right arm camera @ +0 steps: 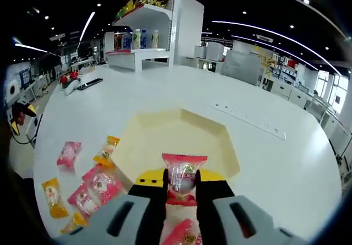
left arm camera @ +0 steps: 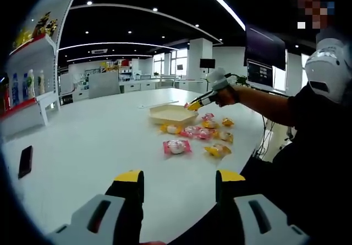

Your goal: Pick up the marshmallows scattered on the table and place them into the bowl on the table

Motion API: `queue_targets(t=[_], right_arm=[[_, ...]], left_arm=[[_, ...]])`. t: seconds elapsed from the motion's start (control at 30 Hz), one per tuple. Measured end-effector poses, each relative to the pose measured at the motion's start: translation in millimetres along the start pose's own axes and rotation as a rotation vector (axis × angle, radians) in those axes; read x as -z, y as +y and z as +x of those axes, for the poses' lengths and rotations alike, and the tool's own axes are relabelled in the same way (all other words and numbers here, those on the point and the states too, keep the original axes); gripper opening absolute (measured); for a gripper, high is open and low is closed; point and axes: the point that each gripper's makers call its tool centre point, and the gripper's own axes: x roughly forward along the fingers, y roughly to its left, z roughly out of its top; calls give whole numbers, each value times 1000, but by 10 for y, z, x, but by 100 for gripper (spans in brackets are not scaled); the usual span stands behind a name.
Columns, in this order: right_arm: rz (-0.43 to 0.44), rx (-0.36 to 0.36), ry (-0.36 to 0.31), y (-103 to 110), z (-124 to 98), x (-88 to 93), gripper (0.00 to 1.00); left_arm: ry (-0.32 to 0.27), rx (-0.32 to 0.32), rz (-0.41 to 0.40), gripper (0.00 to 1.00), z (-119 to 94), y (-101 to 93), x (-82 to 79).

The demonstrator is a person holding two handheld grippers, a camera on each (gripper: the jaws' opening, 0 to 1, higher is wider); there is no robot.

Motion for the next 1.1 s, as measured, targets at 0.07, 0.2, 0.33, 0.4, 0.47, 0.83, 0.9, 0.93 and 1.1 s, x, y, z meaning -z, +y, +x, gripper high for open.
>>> queue_targets(t=[0.07, 0.2, 0.33, 0.4, 0.47, 0.83, 0.9, 0.93, 1.1], right_arm=[[1, -4, 4, 9, 27, -1, 21], [3, -11, 8, 28, 69, -2, 21], [6, -16, 13, 41, 115, 6, 21], [7, -19, 14, 54, 128, 11, 21], [7, -22, 18, 70, 140, 23, 21], [7, -30, 20, 107, 166, 11, 21], [8, -32, 16, 111, 171, 1, 21], [8, -32, 14, 111, 172, -4, 22], [-2, -22, -2, 89, 150, -35, 26]], left_arm=[[0, -1, -2, 52, 1, 8, 2], [2, -2, -5, 52, 0, 23, 13], [5, -5, -8, 52, -5, 41, 26], [5, -7, -10, 52, -9, 53, 30], [5, -8, -11, 52, -10, 58, 32], [6, -15, -14, 52, -34, 62, 33], [5, -17, -14, 52, -42, 63, 31], [5, -17, -15, 52, -44, 61, 30], [5, -18, -15, 52, -48, 51, 34]])
